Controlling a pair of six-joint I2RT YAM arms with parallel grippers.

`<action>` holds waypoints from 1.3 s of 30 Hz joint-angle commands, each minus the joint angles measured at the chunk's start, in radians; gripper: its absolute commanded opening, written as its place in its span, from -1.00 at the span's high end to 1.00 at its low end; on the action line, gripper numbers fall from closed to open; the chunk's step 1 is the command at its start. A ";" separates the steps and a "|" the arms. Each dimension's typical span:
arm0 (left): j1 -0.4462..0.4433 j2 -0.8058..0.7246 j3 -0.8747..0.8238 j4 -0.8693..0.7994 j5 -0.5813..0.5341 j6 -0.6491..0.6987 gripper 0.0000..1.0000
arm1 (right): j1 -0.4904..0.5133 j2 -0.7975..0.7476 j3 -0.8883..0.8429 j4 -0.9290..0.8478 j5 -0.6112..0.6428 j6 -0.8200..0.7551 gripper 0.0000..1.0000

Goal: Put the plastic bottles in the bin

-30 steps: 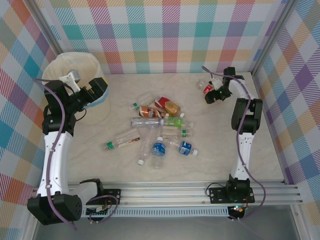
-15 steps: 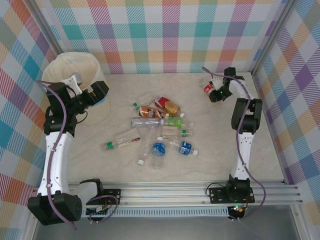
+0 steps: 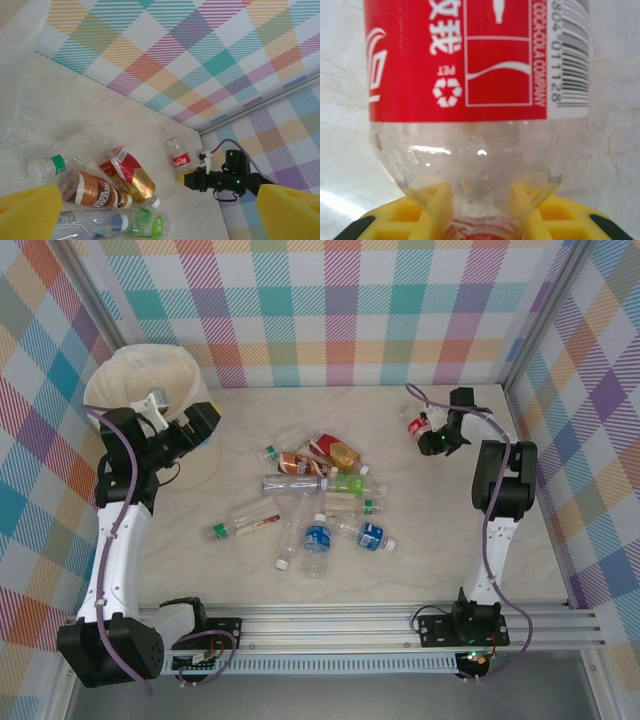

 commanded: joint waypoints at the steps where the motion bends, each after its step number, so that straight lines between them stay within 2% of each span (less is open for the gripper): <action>1: -0.026 0.001 -0.028 0.105 0.048 -0.067 -1.00 | 0.010 -0.114 -0.086 0.111 -0.039 0.118 1.00; 5: -0.072 0.006 -0.041 0.121 0.050 -0.075 -1.00 | 0.011 -0.187 -0.142 0.104 -0.058 0.271 1.00; 14: -0.204 0.033 -0.069 0.160 0.027 -0.082 -1.00 | 0.058 -0.443 -0.475 0.299 -0.155 0.621 1.00; 18: -0.266 0.057 -0.078 0.180 0.010 -0.086 -1.00 | 0.103 -0.544 -0.581 0.348 -0.128 0.770 1.00; 24: -0.358 0.110 -0.112 0.244 -0.027 -0.138 -1.00 | 0.209 -0.649 -0.640 0.363 -0.137 0.827 1.00; 28: -0.409 0.160 -0.153 0.350 -0.046 -0.211 -1.00 | 0.290 -0.672 -0.635 0.377 -0.184 0.874 1.00; 33: -0.475 0.221 -0.164 0.451 -0.059 -0.234 -1.00 | 0.399 -0.691 -0.635 0.428 -0.232 0.911 1.00; 39: -0.507 0.280 -0.160 0.509 -0.056 -0.272 -1.00 | 0.517 -0.719 -0.649 0.522 -0.275 0.928 1.00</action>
